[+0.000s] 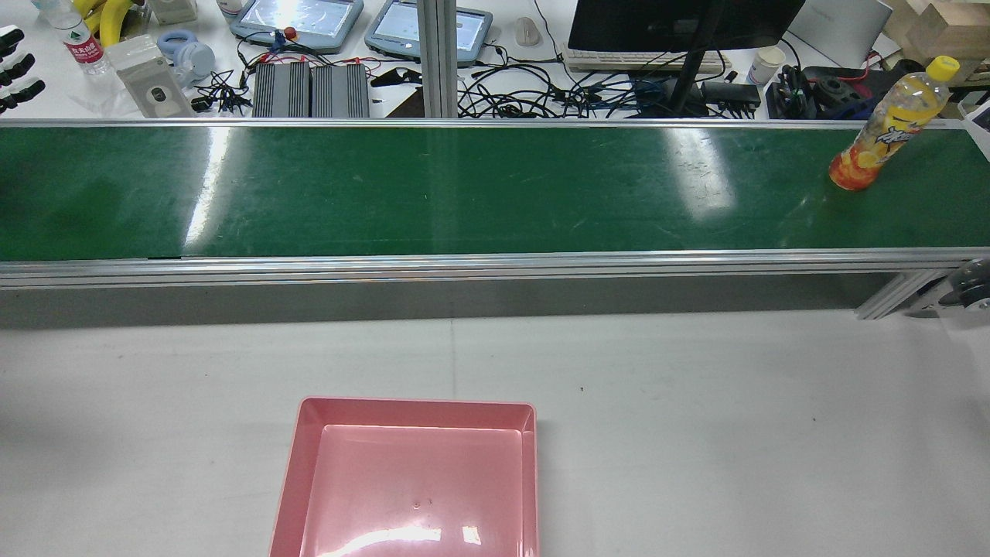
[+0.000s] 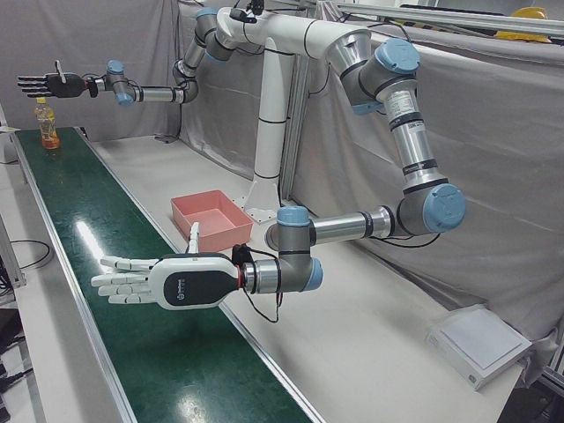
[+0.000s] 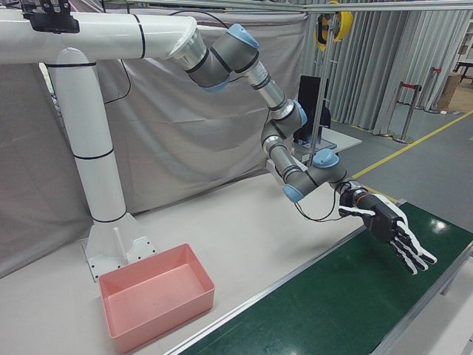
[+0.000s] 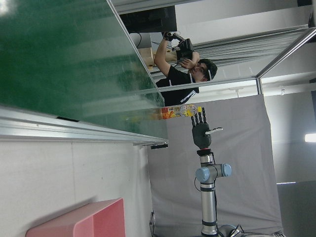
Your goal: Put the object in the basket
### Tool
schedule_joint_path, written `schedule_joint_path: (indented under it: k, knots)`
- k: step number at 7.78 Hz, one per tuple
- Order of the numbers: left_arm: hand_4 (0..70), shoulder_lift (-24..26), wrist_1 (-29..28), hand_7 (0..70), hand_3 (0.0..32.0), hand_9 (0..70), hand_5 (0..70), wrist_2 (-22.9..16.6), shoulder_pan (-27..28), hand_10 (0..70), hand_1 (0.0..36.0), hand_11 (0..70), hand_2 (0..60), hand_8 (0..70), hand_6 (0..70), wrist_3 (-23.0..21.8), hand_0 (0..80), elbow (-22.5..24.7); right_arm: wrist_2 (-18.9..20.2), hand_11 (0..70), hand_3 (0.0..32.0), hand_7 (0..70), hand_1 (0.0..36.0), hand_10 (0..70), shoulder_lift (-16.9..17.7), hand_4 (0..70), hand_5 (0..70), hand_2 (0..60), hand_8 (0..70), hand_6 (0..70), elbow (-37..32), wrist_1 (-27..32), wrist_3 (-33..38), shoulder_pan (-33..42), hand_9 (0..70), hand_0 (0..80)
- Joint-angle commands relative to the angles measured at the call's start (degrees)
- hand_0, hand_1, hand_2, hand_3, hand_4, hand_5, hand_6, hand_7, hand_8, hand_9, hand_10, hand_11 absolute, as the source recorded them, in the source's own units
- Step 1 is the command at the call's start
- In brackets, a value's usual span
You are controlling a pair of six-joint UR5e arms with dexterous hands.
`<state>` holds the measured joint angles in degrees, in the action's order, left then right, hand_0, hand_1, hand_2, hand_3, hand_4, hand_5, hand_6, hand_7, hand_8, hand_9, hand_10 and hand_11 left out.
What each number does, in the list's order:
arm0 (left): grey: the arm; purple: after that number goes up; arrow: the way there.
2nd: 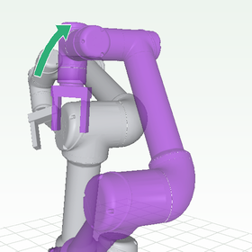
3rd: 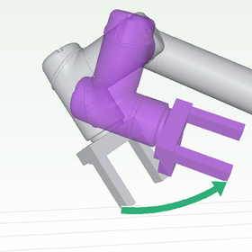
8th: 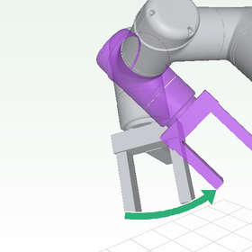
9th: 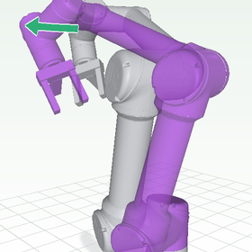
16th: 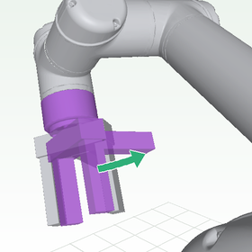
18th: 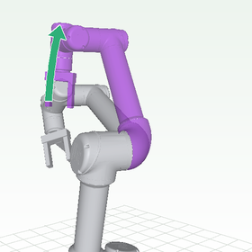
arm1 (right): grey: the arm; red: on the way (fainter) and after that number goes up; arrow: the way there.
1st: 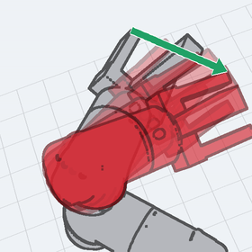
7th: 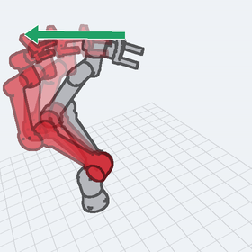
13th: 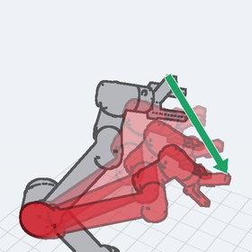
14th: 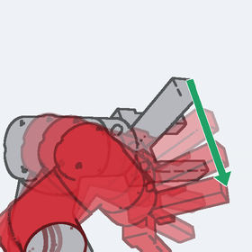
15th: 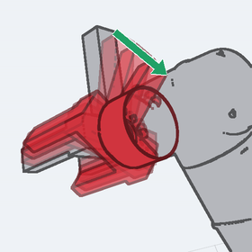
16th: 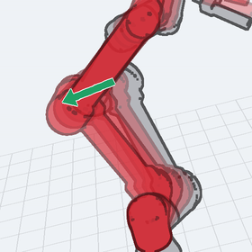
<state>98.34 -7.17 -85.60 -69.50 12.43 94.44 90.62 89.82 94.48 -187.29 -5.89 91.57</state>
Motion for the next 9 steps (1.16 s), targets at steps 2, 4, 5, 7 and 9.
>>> schedule_joint_path:
  k: [2,4,5,7,9]
  knots:
    - [10.2,0.1,0.0,0.8,1.4,5.3,14.1,-0.1,-0.2,6.5,12.0,11.7,0.0,4.4,2.6,-0.4,65.1,0.3,0.0,0.0,0.0,0.0,0.0,0.0,0.0,0.0,0.0,0.0,0.0,0.0,0.0,0.0,0.0,0.0,0.0,0.0]
    - [11.0,0.2,0.0,0.7,0.8,5.0,14.4,-0.2,-0.1,6.3,8.5,11.1,0.0,4.2,2.2,-0.5,61.4,0.3,0.0,0.0,0.0,0.0,0.0,0.0,0.0,0.0,0.0,0.0,0.0,0.0,0.0,0.0,-0.1,0.0,0.0,0.0]
    - [11.0,0.2,0.0,0.6,0.4,4.8,14.1,-0.2,-0.1,6.3,7.3,10.9,0.0,4.0,2.2,-0.5,60.5,0.3,0.0,0.0,0.0,0.0,0.0,0.0,0.0,0.0,0.0,0.0,0.0,0.0,0.0,0.0,0.0,0.0,0.0,0.0]
    - [10.9,0.2,0.0,0.4,1.0,4.4,13.4,-0.2,-0.1,5.9,5.9,10.2,0.0,3.7,1.8,-0.5,59.2,0.3,0.0,0.0,0.0,0.0,0.0,0.0,0.0,0.0,0.0,0.0,0.0,0.0,0.0,0.0,-0.1,0.0,0.0,0.0]
    - [10.8,0.2,0.0,0.1,1.0,4.5,13.1,-0.2,-0.1,5.8,5.6,10.0,0.0,3.8,1.7,-0.5,59.1,0.3,0.0,0.0,0.0,0.0,0.0,0.0,0.0,0.0,0.0,0.0,0.0,0.0,-0.1,0.0,-0.1,-0.1,0.0,0.0]
